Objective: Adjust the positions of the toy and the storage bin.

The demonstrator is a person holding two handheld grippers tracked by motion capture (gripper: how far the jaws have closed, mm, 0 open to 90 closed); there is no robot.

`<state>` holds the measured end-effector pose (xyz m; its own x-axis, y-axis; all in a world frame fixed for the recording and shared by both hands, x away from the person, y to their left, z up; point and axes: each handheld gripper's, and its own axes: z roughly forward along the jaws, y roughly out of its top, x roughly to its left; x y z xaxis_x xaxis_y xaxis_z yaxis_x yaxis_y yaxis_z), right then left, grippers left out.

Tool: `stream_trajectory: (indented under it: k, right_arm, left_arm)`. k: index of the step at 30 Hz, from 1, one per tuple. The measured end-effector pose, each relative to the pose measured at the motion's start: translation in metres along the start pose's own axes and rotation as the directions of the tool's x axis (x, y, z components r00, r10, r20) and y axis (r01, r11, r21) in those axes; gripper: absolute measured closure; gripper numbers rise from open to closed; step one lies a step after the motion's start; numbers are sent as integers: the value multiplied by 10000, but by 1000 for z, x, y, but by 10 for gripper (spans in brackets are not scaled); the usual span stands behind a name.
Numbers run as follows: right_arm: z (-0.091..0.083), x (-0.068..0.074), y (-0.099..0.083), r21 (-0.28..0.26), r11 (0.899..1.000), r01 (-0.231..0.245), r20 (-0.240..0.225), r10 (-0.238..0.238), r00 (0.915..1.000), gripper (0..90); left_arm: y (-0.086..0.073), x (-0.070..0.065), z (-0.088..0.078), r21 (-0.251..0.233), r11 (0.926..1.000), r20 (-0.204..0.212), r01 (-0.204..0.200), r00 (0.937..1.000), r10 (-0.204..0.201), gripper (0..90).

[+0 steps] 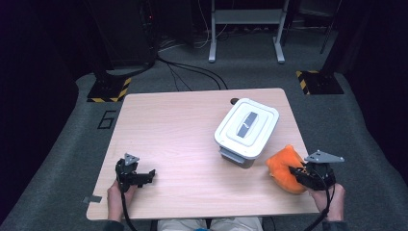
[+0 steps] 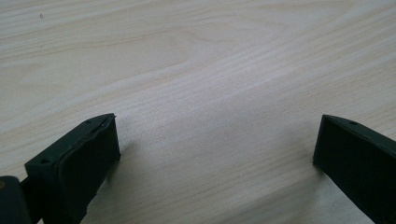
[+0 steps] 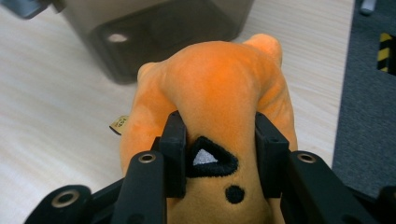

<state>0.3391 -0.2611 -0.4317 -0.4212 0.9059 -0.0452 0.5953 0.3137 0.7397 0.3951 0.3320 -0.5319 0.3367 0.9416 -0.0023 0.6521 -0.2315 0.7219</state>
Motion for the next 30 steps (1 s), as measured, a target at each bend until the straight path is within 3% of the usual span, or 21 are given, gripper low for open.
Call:
stream_trajectory:
  k: [8,21,30]
  right_arm:
    - [9,-7,8,-116,9988,-475,660,482,9967,624]
    - [23,-13,26,-131,9986,-510,1209,522,9913,621]
    - [31,-17,39,-216,9974,-686,1719,713,9825,618]
  left_arm:
    - [0,0,0,0,10000,-2,6,10000,-6,2]
    - [0,0,0,2,10000,-2,0,10000,0,2]
    - [0,0,0,0,10000,-1,3,10000,-3,2]
